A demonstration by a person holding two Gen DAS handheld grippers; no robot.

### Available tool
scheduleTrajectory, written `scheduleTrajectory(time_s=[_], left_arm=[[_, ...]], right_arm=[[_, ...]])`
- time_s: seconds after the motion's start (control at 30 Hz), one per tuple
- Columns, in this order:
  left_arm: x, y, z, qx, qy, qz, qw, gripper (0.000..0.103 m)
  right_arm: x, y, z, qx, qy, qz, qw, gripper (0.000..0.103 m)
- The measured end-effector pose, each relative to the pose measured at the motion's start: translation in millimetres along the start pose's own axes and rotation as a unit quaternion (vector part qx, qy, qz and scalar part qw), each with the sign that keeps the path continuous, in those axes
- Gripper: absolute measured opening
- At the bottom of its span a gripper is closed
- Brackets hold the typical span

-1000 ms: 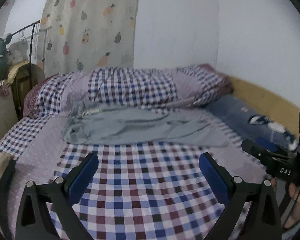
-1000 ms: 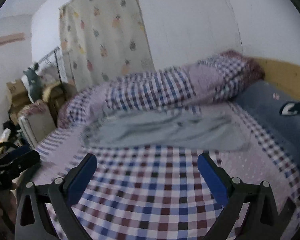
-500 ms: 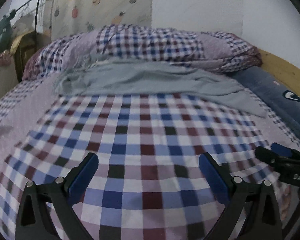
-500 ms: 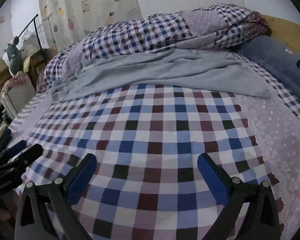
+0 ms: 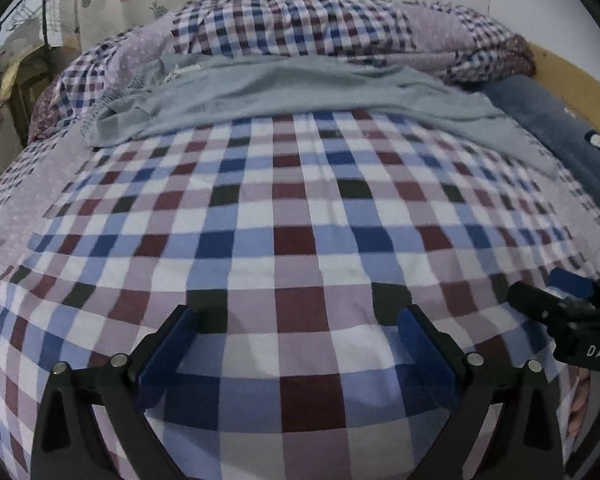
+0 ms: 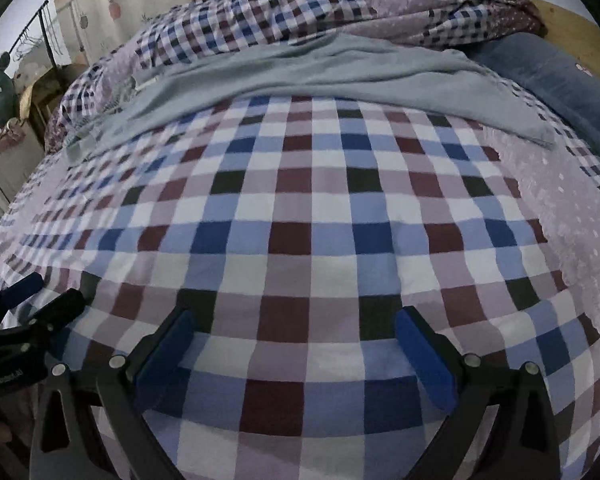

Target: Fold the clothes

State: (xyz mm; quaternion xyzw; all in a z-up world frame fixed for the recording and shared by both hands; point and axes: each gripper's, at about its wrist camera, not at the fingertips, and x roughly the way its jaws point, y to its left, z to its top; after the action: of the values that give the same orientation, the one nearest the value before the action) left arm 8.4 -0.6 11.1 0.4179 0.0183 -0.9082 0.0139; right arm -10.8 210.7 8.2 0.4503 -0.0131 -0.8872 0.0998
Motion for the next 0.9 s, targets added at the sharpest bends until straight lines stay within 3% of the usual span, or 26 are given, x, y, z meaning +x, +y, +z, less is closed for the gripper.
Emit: scheduleTrajectory(time_s=[0.9], left_arm=[[7.3,4.3,-1.1,-0.006,0.016,0.001,0.9998,0.102]], right_arm=[[2.2,6.2,-7.8,-0.018,-0.001,-0.025,1.000,0.103]])
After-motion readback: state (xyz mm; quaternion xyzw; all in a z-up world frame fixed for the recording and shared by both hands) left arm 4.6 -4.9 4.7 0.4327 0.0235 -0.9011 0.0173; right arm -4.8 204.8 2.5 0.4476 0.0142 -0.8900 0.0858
